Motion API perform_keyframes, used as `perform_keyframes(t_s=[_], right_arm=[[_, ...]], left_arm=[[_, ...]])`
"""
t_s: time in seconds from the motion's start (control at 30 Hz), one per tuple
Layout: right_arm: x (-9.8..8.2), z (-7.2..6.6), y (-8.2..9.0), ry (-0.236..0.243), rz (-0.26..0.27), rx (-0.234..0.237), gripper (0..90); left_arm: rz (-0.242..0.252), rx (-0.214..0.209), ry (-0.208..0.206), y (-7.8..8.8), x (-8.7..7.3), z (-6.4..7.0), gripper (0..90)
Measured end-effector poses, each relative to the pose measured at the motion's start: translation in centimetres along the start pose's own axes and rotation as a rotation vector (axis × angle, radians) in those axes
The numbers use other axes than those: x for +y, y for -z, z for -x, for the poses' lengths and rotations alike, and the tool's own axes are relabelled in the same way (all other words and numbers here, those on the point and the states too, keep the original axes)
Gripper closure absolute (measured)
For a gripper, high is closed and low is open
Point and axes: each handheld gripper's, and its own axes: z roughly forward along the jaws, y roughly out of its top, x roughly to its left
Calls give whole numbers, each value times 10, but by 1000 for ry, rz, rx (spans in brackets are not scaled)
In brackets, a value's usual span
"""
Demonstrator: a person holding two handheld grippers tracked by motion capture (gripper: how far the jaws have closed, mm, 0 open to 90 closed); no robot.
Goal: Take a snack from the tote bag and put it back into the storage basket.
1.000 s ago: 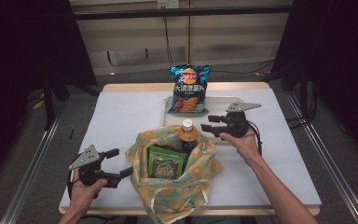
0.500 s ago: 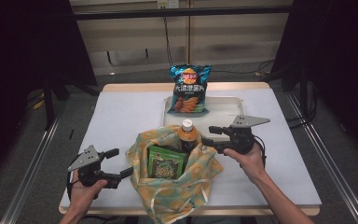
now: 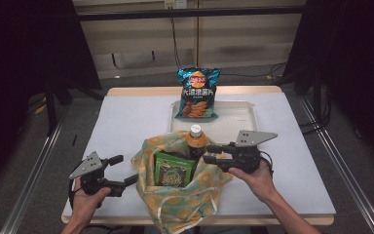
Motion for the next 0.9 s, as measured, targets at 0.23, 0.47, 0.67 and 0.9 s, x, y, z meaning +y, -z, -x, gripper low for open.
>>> perform_keyframes(t_s=[0.23, 0.47, 0.67, 0.9], right_arm=[[-4, -9, -22, -13, -39, 64, 613], [-7, -8, -39, -27, -71, 63, 564], [-10, -10, -53, -15, -112, 49, 571], [-18, -8, -60, -41, -140, 50, 520]], left_arm=[[-19, 14, -1, 0, -1, -1, 74], [-18, -2, -2, -2, -2, -1, 74], [-26, 12, -13, -2, 0, 0, 74], [-27, 3, -22, -3, 0, 0, 74]])
